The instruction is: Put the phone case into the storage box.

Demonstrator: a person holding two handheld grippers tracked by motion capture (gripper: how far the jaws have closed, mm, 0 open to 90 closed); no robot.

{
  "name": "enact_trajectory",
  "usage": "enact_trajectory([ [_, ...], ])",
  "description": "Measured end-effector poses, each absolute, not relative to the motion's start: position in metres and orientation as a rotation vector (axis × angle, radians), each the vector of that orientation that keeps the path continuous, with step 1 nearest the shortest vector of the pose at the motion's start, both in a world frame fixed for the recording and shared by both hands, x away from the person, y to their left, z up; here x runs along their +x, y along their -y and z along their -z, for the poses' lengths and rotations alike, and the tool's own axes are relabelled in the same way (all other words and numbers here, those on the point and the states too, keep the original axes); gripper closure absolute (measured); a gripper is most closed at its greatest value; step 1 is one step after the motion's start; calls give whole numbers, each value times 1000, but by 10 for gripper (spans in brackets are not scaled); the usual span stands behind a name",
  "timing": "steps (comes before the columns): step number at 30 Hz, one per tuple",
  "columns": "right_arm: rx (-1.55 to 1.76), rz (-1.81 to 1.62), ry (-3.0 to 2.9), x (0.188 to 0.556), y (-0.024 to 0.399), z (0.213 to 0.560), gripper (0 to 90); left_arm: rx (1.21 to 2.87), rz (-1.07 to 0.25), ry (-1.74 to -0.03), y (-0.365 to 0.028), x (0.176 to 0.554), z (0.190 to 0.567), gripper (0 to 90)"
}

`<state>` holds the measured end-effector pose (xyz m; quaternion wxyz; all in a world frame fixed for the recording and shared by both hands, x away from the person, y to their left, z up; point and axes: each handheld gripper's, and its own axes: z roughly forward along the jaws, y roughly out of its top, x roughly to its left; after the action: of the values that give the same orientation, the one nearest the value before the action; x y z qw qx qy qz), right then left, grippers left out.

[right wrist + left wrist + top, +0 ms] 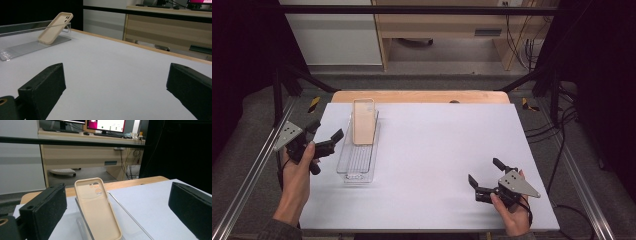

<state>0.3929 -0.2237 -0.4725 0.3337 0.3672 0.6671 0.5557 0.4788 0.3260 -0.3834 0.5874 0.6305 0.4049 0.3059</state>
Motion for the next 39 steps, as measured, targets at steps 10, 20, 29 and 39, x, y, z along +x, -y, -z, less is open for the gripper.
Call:
enact_trajectory([
  [10,959,-1449,-1743,393,224,473,23,1470,-709,-889,-329,461,385,18],
  [20,956,-1447,-1747,393,223,473,23,1487,-724,-826,-323,440,391,11],
  [29,956,-1445,-1749,393,223,473,23,1480,-707,-803,-324,428,407,9],
  [39,953,-1444,-1751,393,222,473,23,1471,-722,-786,-324,419,416,7],
])
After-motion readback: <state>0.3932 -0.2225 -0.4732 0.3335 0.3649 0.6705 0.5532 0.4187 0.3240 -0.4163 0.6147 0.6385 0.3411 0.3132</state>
